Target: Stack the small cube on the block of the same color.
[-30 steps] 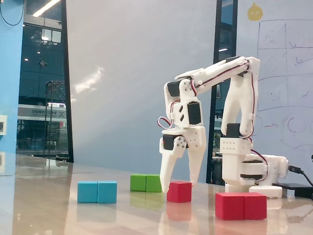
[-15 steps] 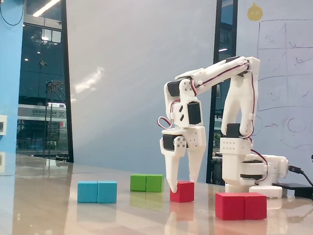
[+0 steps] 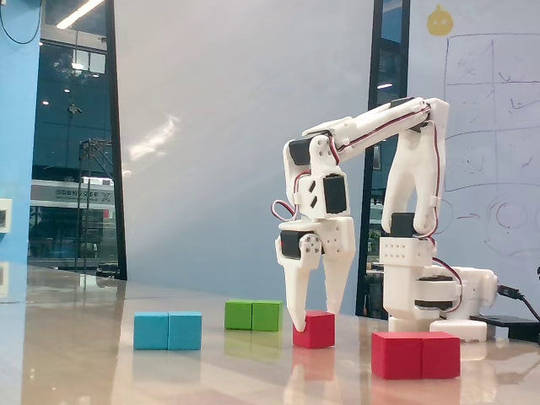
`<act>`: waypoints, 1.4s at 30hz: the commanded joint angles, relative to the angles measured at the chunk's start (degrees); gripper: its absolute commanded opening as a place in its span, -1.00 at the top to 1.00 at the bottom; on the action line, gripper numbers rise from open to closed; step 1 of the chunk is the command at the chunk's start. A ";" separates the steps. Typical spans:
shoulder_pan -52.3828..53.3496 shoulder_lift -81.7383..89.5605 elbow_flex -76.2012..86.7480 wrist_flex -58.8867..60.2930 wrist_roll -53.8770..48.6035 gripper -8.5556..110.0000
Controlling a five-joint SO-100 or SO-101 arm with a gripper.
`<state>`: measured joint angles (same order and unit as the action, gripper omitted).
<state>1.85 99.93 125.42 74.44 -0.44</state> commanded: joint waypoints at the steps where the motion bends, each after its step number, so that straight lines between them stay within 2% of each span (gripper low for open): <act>1: 0.53 1.32 -2.99 0.79 -0.35 0.74; 5: 0.26 1.41 -5.63 3.25 -0.35 0.74; 19: 0.53 1.41 -28.30 24.43 -0.26 0.74; 27: -0.53 1.41 -33.13 25.31 -0.26 0.74; 42: -26.02 1.49 -36.56 24.70 0.26 0.74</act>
<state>-18.37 99.84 96.86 97.21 -0.18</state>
